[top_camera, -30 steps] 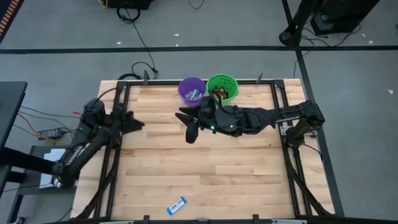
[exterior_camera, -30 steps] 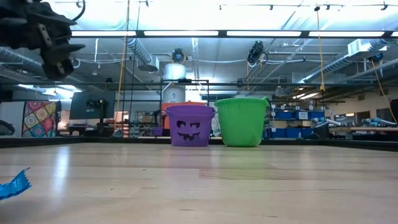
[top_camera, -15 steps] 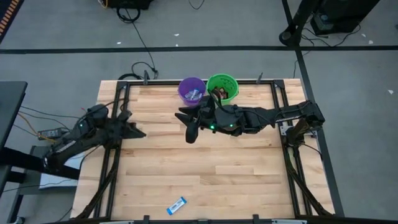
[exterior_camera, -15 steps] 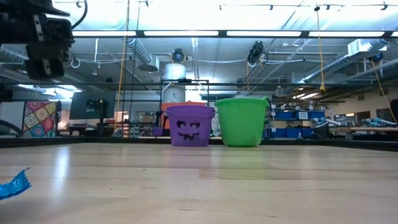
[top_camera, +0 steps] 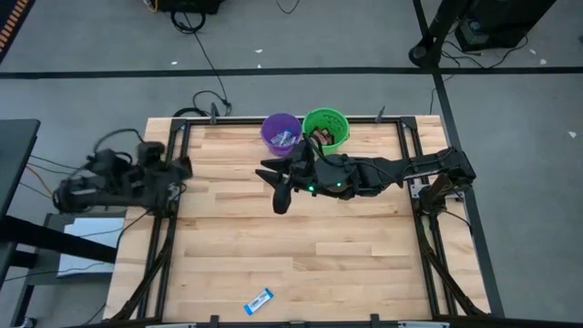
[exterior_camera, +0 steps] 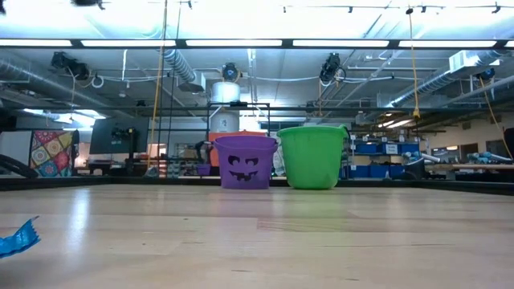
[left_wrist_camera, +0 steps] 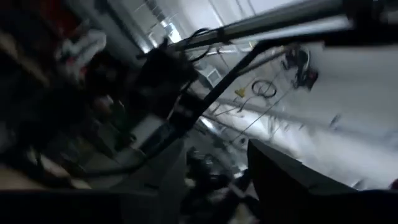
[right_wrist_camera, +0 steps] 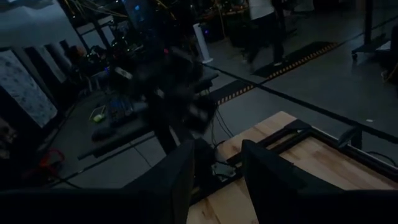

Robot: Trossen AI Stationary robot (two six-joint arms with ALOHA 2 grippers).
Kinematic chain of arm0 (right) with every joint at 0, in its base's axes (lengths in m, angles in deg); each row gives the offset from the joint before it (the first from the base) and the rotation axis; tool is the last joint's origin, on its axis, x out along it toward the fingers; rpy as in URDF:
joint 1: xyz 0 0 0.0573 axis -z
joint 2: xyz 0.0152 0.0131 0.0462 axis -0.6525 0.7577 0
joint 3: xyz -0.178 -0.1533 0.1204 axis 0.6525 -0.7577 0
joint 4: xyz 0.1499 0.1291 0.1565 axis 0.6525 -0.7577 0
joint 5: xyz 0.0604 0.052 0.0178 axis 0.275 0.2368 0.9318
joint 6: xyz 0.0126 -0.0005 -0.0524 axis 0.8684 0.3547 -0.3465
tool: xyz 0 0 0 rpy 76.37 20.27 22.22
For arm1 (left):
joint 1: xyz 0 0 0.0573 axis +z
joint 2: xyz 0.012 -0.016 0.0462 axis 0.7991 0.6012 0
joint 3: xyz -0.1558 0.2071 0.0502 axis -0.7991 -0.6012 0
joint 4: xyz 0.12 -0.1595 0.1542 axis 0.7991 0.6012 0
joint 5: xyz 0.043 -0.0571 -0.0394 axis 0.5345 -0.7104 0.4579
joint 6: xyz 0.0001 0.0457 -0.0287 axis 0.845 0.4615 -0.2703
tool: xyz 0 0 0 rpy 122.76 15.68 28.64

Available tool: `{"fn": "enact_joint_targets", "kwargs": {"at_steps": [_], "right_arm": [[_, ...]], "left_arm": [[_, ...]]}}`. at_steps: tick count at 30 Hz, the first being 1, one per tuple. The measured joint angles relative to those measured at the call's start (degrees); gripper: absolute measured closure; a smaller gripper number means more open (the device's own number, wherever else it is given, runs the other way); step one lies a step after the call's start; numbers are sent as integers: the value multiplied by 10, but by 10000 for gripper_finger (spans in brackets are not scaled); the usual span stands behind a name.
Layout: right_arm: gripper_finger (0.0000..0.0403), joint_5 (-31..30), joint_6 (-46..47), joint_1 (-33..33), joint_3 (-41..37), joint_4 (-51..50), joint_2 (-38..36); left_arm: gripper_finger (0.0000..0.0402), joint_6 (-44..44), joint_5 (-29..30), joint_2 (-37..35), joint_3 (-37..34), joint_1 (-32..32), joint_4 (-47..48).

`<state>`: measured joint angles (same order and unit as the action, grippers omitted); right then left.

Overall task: Sort candy by brand, put in halloween buckets
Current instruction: Put the white chocolate bar into the purple bucket

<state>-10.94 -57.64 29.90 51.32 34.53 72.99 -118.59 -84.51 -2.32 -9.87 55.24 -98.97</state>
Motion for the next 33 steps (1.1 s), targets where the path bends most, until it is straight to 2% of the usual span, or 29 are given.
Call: {"fn": "enact_joint_targets", "kwargs": {"at_steps": [5,7,10,13,17,20,24,28,33], "right_arm": [[257,20,0,0,0,0,0],[257,27,0,1,0,1,0],[257,29,0,1,0,1,0],[257,29,-4,1,0,0,0],[257,29,-14,-3,0,-11,0],[257,29,-15,-3,0,-21,0],[257,29,-19,-3,0,-26,0],[257,-3,-35,-3,0,-26,0],[257,-64,-65,-3,0,-65,-20]], "left_arm": [[257,180,-1,120,133,-24,38],[265,236,-10,170,195,-29,91],[272,300,-11,243,289,-35,220],[275,350,-3,308,373,-40,393],[275,395,51,389,437,-49,601],[276,408,61,436,434,-59,659],[276,408,41,483,399,-84,652],[276,400,21,522,345,-120,594],[276,325,2,537,252,-164,453]]}}
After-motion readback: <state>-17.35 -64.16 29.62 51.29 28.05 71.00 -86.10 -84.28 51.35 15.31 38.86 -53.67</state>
